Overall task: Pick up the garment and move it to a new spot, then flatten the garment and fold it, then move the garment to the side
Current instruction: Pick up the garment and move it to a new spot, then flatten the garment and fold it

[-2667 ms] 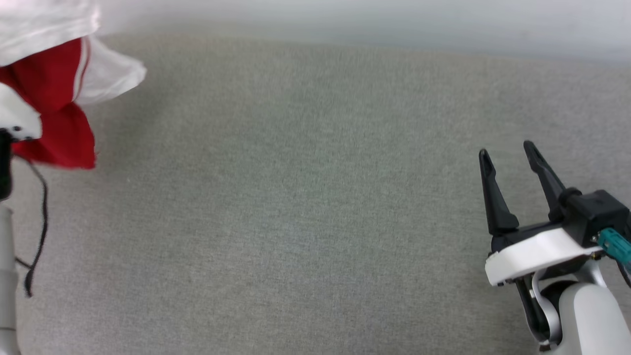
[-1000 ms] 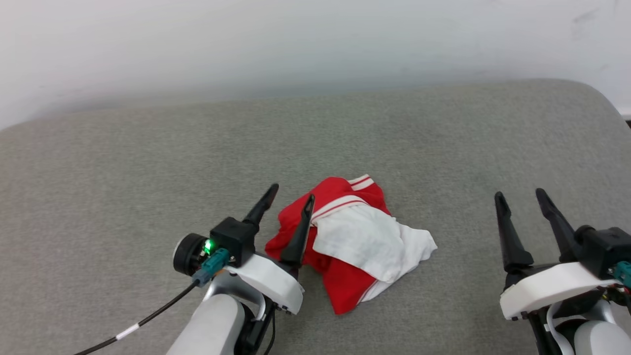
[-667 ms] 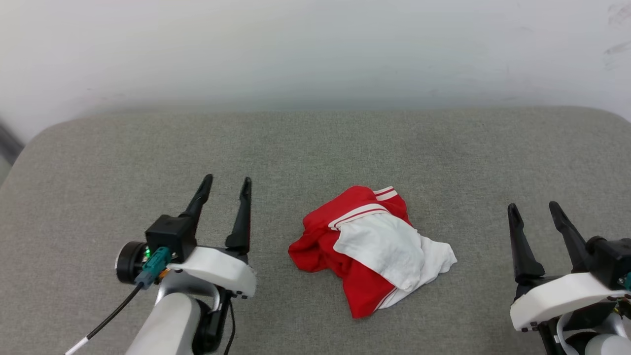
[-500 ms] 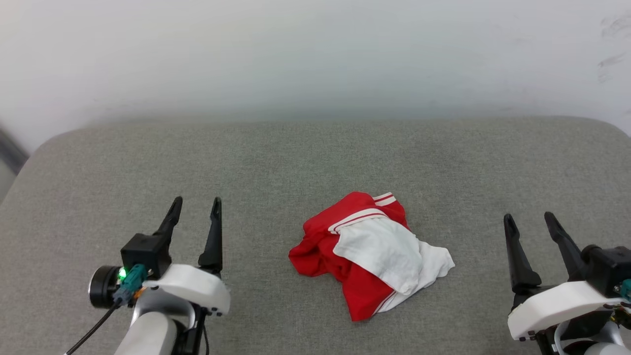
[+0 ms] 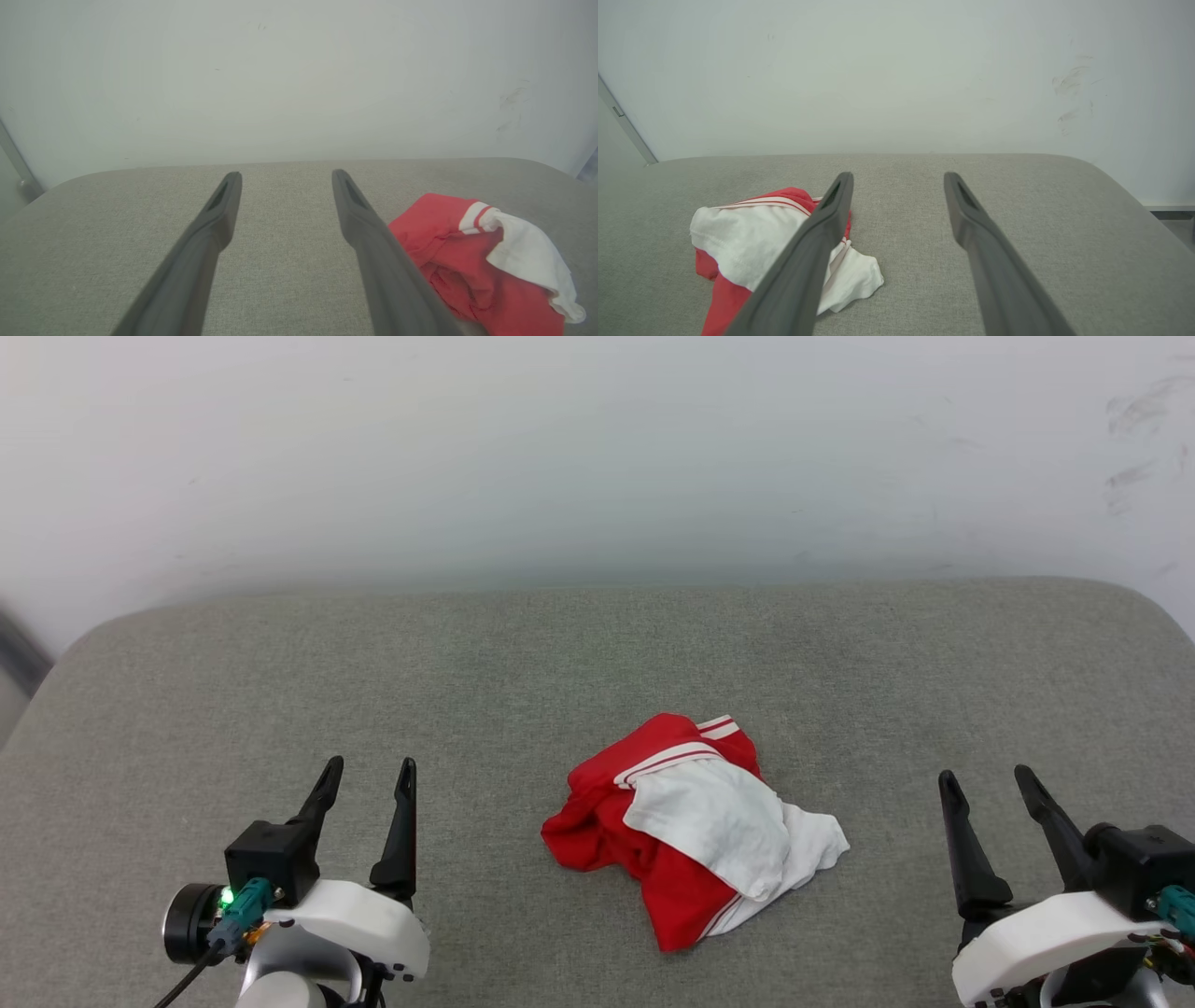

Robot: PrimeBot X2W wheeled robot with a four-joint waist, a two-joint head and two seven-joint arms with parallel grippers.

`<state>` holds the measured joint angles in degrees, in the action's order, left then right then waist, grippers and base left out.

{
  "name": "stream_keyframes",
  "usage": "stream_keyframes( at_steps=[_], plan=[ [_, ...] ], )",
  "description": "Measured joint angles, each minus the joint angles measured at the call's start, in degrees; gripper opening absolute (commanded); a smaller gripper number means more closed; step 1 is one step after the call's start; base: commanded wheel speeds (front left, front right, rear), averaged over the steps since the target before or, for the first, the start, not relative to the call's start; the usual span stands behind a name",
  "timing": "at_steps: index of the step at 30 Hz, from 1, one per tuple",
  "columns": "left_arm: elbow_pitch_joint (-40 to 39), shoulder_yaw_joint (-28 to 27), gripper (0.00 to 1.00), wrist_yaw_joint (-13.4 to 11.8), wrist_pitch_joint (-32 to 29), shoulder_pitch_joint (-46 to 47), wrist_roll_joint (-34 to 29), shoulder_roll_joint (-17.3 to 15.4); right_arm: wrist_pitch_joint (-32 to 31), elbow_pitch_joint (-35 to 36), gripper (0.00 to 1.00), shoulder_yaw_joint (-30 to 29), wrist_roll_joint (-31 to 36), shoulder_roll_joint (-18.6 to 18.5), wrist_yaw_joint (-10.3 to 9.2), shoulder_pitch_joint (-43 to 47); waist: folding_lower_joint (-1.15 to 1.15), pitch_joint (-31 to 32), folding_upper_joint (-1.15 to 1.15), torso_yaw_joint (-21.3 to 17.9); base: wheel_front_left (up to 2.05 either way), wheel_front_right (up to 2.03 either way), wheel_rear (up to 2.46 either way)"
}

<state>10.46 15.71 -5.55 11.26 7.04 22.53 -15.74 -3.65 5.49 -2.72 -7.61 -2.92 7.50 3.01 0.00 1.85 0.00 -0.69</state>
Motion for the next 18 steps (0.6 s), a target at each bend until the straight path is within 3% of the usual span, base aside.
stream_keyframes(
  at_steps=[12, 16, 18],
  plan=[
    [-0.75, 0.88, 1.00, 0.03, -1.01, -0.08, 0.43, -0.11, -0.27, 0.24, 1.00, 0.38, 0.01, 0.00, 0.00, 0.24, 0.00, -0.06, 0.00, 0.81, 0.00, 0.00, 0.00],
    [-1.08, 4.25, 1.00, 2.70, -2.59, 3.67, -0.34, 0.10, -0.38, 0.40, 1.00, 0.32, 0.01, 0.00, 0.00, 0.21, 0.00, -0.74, 0.00, 1.36, 0.00, 0.00, 0.00],
    [-0.82, 8.10, 1.00, 6.14, -5.45, 8.38, -1.41, 0.76, -0.45, 0.48, 1.00, 0.52, 0.02, 0.00, 0.00, 0.16, 0.00, -1.44, 0.00, 1.58, 0.00, 0.00, 0.00]
  ],
)
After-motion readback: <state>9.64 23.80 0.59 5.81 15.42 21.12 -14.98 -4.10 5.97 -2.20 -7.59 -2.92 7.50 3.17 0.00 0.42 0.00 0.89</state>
